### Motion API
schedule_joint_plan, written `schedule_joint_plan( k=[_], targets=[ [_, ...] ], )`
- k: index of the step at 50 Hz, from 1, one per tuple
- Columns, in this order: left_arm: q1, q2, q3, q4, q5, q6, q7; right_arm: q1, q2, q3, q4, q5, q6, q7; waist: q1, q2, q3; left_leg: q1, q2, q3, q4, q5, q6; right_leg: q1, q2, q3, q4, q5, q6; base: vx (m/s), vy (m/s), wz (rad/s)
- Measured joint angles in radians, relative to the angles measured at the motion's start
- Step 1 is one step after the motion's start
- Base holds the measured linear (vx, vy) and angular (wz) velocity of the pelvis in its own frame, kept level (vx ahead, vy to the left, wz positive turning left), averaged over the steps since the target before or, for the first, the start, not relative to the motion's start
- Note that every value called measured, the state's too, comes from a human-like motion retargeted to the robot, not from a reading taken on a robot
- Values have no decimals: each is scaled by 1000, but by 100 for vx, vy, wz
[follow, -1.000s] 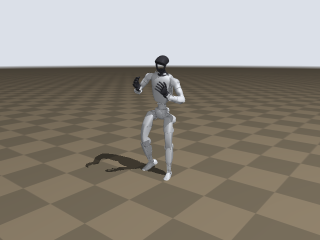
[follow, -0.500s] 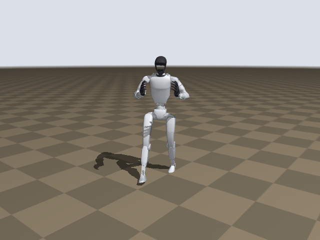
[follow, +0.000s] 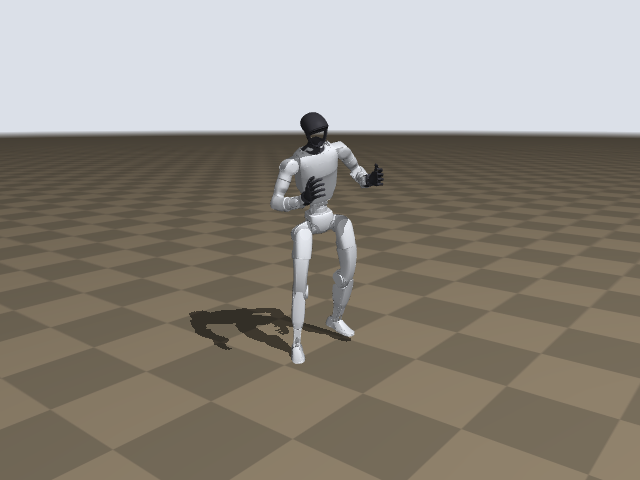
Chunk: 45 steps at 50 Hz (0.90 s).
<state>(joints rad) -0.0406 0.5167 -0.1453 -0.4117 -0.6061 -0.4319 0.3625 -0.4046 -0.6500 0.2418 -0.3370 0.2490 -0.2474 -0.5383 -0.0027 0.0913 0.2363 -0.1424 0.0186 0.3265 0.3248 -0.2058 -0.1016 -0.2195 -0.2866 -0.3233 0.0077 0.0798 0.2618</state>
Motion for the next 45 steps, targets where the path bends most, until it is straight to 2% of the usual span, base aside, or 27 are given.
schedule_joint_plan(
  k=[2, 3, 5, 7, 12, 17, 21, 25, 30, 35, 38, 40, 45],
  targets=[
    [2, -3, 12, 0, 27, 23, 15, 11, -15, -13, 11, -54, 28, 10, 7, 5, -2, -5, -27, 13, -122, 47, -3, 11, -21, -52, 20, -17, 0, 17, -5, 138],
    [-1, -10, 21, -7, 26, 7, 7, 21, -9, -14, 4, -18, 6, 2, 12, 11, -1, -6, -34, 17, -184, 71, -7, 18, -26, -79, 33, -26, 0, 19, -1, 133],
    [-1, -18, 43, 0, 55, 29, 46, 37, -12, -21, 6, -9, 5, -2, 25, 25, 3, -5, -40, 22, -294, 110, -10, 36, -34, -130, 66, -50, 0, 19, 0, 121],
    [-9, -31, 70, -14, 45, -6, 8, 47, -12, -27, 8, -12, -9, 9, 48, 40, 9, -9, -26, 34, -380, 139, -28, 54, -25, -172, 99, -73, -4, 18, -3, 97],
    [-14, -28, 131, -22, 57, -21, 6, 50, -9, -26, 3, -42, -12, 30, 109, 49, 8, -77, 39, 103, -412, 150, -80, 88, -10, -249, 174, -120, -37, 18, -3, 74],
    [-30, 7, 160, -39, 52, -28, 14, 3, -9, -5, -7, -81, -4, 39, 149, 28, -22, -101, 95, 317, -412, 154, -119, 105, -15, -306, 249, -153, -67, 22, 5, 60],
    [-41, 30, 160, -62, 25, -30, 18, -37, 2, 14, -9, -97, 5, 31, 164, -4, -65, -72, 126, 528, -412, 149, -122, 129, -11, -339, 281, -163, -88, 29, 13, 44],
    [-40, 49, 163, -70, 38, -22, -12, -50, 29, 25, -5, -101, 7, 35, 169, -43, -113, -24, 150, 613, -412, 172, -118, 185, 7, -358, 275, -140, -121, 35, 21, 31],
    [-38, 52, 153, -71, 33, -17, -24, -24, 73, 28, -11, -79, 1, 48, 166, -86, -154, 34, 161, 537, -412, 168, -91, 250, -1, -373, 329, -49, -180, 38, 29, 41],
    [-59, 50, 114, -63, 4, -15, -9, -3, 105, 35, -23, -50, 1, 59, 165, -130, -165, 89, 133, 453, -412, 114, -46, 196, -88, -316, 580, 28, -200, 36, 32, 70],
    [-67, 47, 79, -56, 5, 11, 34, 1, 117, 46, -28, -33, 13, 55, 159, -155, -163, 113, 106, 393, -409, 88, -31, 131, -98, -208, 691, 34, -172, 32, 27, 103],
    [-78, 40, 58, -64, -13, -7, 12, 1, 124, 54, -30, -16, 5, 60, 155, -165, -157, 122, 96, 349, -390, 67, -30, 93, -81, -137, 724, 18, -155, 30, 23, 116],
    [-105, 24, 13, -57, -11, 5, 9, -15, 136, 74, -29, 1, 2, 65, 142, -168, -134, 129, 86, 228, -329, 22, -18, 33, -27, -66, 679, -45, -178, 29, 19, 123]
  ],
)
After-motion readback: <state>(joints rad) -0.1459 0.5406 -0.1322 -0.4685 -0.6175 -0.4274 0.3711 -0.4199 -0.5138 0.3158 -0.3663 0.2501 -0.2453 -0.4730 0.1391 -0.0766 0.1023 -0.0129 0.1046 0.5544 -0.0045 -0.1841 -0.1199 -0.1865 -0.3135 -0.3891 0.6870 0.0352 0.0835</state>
